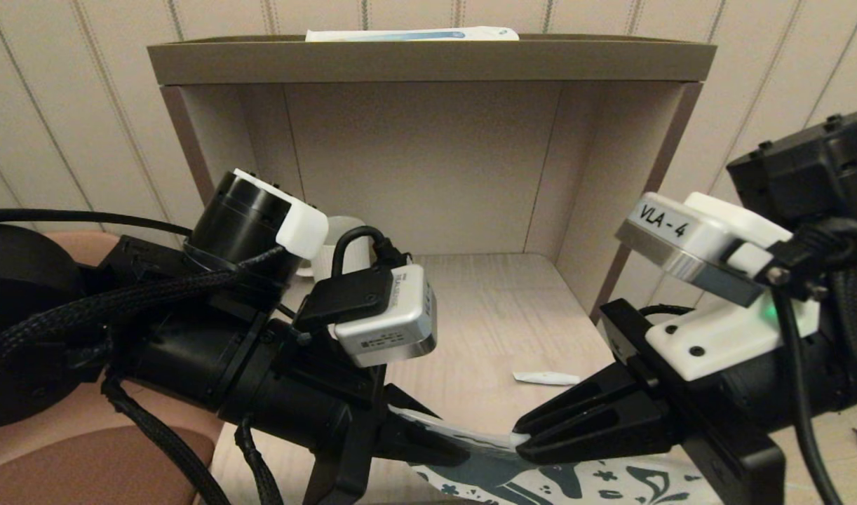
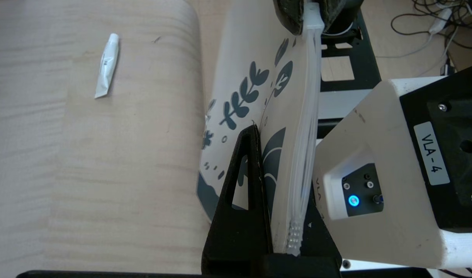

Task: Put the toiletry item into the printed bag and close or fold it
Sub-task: Open the storage bag

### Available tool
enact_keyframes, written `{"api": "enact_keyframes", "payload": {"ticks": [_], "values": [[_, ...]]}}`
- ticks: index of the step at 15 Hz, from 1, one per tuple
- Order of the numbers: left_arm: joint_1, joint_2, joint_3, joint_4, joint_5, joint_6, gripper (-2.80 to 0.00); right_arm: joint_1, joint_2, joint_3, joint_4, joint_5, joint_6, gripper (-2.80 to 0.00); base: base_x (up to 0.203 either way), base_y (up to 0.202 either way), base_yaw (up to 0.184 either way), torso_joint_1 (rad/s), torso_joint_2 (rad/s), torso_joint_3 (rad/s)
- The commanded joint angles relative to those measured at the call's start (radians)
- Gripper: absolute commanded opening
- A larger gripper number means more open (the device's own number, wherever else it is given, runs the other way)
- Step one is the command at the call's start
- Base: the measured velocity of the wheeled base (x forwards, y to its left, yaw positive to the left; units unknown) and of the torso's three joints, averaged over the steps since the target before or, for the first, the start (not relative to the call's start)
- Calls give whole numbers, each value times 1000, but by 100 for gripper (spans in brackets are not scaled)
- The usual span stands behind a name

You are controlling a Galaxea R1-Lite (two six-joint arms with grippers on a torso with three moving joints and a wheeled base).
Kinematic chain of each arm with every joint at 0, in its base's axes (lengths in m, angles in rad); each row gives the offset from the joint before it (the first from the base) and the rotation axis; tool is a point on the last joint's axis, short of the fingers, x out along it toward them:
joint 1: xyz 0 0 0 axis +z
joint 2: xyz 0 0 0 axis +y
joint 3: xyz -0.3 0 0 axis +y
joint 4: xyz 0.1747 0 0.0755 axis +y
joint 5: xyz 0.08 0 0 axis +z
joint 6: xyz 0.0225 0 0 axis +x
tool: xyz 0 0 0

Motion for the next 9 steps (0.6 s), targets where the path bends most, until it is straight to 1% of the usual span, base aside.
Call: {"api": "enact_keyframes", "payload": {"ticks": [1, 5, 9], "values": [[2, -2, 1, 1, -4, 3, -280, 0, -6, -1, 2, 4, -2, -280, 0, 0, 0, 0, 0, 0], [3, -7, 7, 1, -6, 3, -280, -1, -20, 7, 4, 3, -4, -280, 0, 0, 0, 0, 0, 0], [12, -7, 8, 1, -6, 3, -280, -25, -94, 48, 8, 1, -10, -280, 0, 0, 0, 0, 0, 0]]}}
